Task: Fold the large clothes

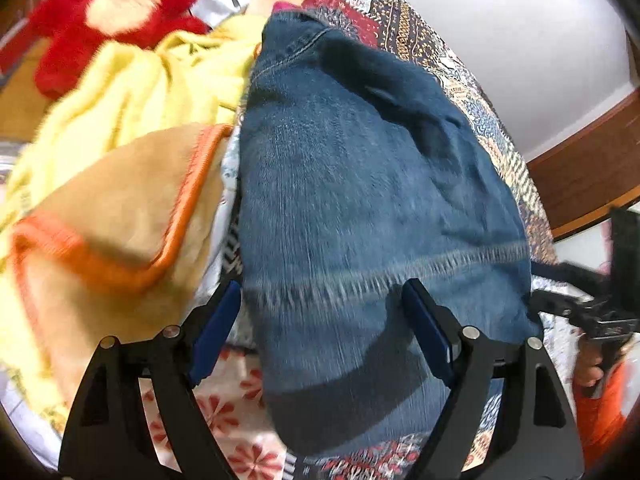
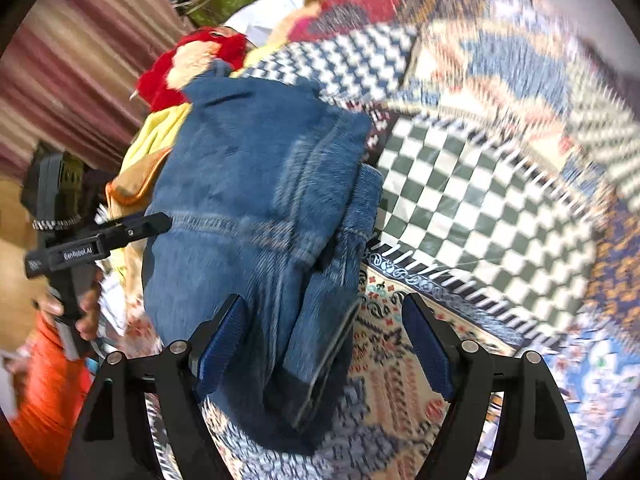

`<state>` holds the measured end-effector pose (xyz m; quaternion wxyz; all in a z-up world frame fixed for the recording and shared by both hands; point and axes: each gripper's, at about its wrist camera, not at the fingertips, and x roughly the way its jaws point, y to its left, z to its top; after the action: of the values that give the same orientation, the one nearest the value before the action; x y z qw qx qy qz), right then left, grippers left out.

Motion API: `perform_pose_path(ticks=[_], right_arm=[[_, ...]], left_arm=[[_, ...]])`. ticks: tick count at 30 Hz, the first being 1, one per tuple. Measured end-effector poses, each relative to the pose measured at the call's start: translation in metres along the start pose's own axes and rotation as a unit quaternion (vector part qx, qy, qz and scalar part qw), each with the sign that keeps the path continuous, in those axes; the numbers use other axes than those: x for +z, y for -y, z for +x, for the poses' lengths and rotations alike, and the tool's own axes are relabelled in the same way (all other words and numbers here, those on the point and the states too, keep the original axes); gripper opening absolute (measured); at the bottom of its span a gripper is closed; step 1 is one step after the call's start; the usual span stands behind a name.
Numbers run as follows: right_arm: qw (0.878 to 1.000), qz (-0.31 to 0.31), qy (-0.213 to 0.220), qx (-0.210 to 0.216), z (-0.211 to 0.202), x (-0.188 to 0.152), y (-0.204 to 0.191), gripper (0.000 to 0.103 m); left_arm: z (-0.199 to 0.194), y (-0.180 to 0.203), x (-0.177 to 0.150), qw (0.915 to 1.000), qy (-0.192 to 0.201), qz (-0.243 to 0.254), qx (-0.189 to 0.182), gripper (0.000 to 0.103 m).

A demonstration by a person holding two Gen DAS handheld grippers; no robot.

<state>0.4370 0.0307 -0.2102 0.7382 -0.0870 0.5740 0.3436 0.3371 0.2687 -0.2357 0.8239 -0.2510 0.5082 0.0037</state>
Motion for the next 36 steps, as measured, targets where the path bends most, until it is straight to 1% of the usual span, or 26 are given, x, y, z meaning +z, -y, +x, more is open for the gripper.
perform_pose_path(ticks=[2, 4, 8, 9, 12, 14, 15, 18, 19, 20, 23, 24, 25, 26, 29, 31, 33, 34, 36], right_arm=[[0.999, -0.031, 0.024, -0.02, -0.015, -0.003, -0.017, 0.079], [0.997, -0.047, 0.052, -0.034, -0.034, -0.009, -0.031, 0.079], [0.993, -0.047, 0.105, -0.029, -0.071, -0.015, -0.055, 0.078], [0.991, -0.048, 0.121, -0.029, -0.081, -0.017, -0.061, 0.078], [0.983, -0.051, 0.172, -0.03, -0.115, -0.025, -0.081, 0.078], [0.976, -0.055, 0.21, -0.03, -0.139, -0.03, -0.096, 0.078], [0.971, -0.057, 0.232, -0.031, -0.152, -0.034, -0.103, 0.078], [0.953, -0.062, 0.293, -0.042, -0.19, -0.053, -0.119, 0.078], [0.944, -0.063, 0.321, -0.048, -0.206, -0.063, -0.125, 0.078], [0.937, -0.064, 0.34, -0.053, -0.217, -0.07, -0.13, 0.078], [0.913, -0.065, 0.398, -0.062, -0.247, -0.098, -0.143, 0.078], [0.904, -0.064, 0.417, -0.065, -0.257, -0.108, -0.148, 0.078], [0.898, -0.063, 0.431, -0.068, -0.264, -0.118, -0.153, 0.078], [0.893, -0.063, 0.439, -0.069, -0.269, -0.126, -0.157, 0.078], [0.881, -0.065, 0.462, -0.078, -0.28, -0.149, -0.171, 0.078], [0.874, -0.064, 0.475, -0.083, -0.283, -0.163, -0.178, 0.078], [0.87, -0.059, 0.482, -0.085, -0.284, -0.172, -0.182, 0.078], [0.869, -0.056, 0.484, -0.085, -0.284, -0.175, -0.183, 0.078], [0.868, -0.056, 0.486, -0.09, -0.284, -0.182, -0.184, 0.078]], left_arm=[[-0.016, 0.008, -0.011, 0.9998, 0.01, 0.006, 0.014, 0.083], [-0.037, 0.02, -0.019, 0.9994, 0.028, 0.008, 0.018, 0.083], [-0.08, 0.037, -0.024, 0.9965, 0.079, 0.02, 0.019, 0.083], [-0.091, 0.042, -0.018, 0.9952, 0.093, 0.024, 0.018, 0.083], [-0.132, 0.065, -0.027, 0.9894, 0.137, 0.046, 0.014, 0.083], [-0.166, 0.089, -0.038, 0.9814, 0.177, 0.072, 0.019, 0.083], [-0.175, 0.093, -0.04, 0.978, 0.191, 0.08, 0.021, 0.083], [-0.22, 0.125, -0.062, 0.9576, 0.261, 0.117, 0.031, 0.083], [-0.234, 0.134, -0.071, 0.9497, 0.284, 0.128, 0.033, 0.083], [-0.244, 0.139, -0.076, 0.9428, 0.303, 0.135, 0.035, 0.083], [-0.278, 0.164, -0.106, 0.9142, 0.371, 0.156, 0.044, 0.083], [-0.285, 0.169, -0.116, 0.9063, 0.389, 0.159, 0.048, 0.083], [-0.293, 0.175, -0.126, 0.8977, 0.406, 0.162, 0.052, 0.083], [-0.3, 0.181, -0.135, 0.8894, 0.422, 0.166, 0.058, 0.083], [-0.312, 0.192, -0.16, 0.8693, 0.458, 0.17, 0.075, 0.083], [-0.315, 0.196, -0.173, 0.8599, 0.474, 0.17, 0.085, 0.083], [-0.318, 0.199, -0.184, 0.8532, 0.486, 0.167, 0.091, 0.083], [-0.319, 0.199, -0.188, 0.8508, 0.491, 0.164, 0.094, 0.083], [-0.321, 0.199, -0.194, 0.8496, 0.494, 0.159, 0.092, 0.083]])
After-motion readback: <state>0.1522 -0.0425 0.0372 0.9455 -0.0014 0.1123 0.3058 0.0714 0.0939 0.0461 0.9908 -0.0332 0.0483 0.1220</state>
